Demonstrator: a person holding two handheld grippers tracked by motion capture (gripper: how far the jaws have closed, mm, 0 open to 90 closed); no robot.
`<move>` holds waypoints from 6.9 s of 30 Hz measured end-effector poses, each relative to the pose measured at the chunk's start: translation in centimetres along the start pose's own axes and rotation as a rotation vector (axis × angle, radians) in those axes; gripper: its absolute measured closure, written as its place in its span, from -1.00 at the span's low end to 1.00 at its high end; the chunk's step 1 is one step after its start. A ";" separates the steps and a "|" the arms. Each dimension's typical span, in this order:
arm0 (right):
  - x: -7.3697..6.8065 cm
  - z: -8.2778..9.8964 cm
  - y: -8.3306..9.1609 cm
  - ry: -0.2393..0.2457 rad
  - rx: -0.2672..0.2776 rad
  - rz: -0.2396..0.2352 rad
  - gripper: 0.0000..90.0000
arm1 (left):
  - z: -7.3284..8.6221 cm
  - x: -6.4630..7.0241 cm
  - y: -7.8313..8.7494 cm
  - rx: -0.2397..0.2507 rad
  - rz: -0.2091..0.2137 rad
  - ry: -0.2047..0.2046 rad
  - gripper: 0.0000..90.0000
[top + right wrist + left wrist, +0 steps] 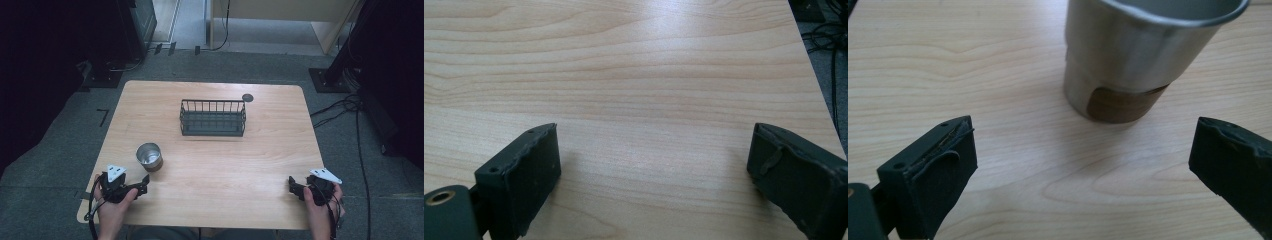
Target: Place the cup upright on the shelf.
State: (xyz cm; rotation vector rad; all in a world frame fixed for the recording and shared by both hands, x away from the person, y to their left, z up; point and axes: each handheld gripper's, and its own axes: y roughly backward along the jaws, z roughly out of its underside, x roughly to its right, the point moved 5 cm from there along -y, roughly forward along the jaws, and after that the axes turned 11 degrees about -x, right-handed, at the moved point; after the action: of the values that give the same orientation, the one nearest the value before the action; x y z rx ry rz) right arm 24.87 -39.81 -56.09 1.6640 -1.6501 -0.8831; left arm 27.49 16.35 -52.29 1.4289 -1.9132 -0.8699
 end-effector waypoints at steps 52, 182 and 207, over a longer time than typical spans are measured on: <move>0.0 0.0 0.0 -0.004 0.003 -0.001 -0.84 | -7.2 3.2 -2.8 -0.001 -0.045 -0.091 -0.58; 0.0 0.0 -0.2 0.006 -0.020 -0.002 -1.00 | -22.9 13.1 -11.4 0.040 0.019 -0.210 -0.58; 0.0 0.0 -0.2 0.006 -0.020 -0.002 -1.00 | -22.7 12.4 -8.9 0.020 0.057 -0.211 -0.94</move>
State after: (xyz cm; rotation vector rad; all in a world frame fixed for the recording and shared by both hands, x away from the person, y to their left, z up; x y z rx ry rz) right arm 25.02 -39.79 -56.24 1.6530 -1.6308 -0.8917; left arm 47.15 -0.97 -44.48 1.3315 -2.1119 -1.0113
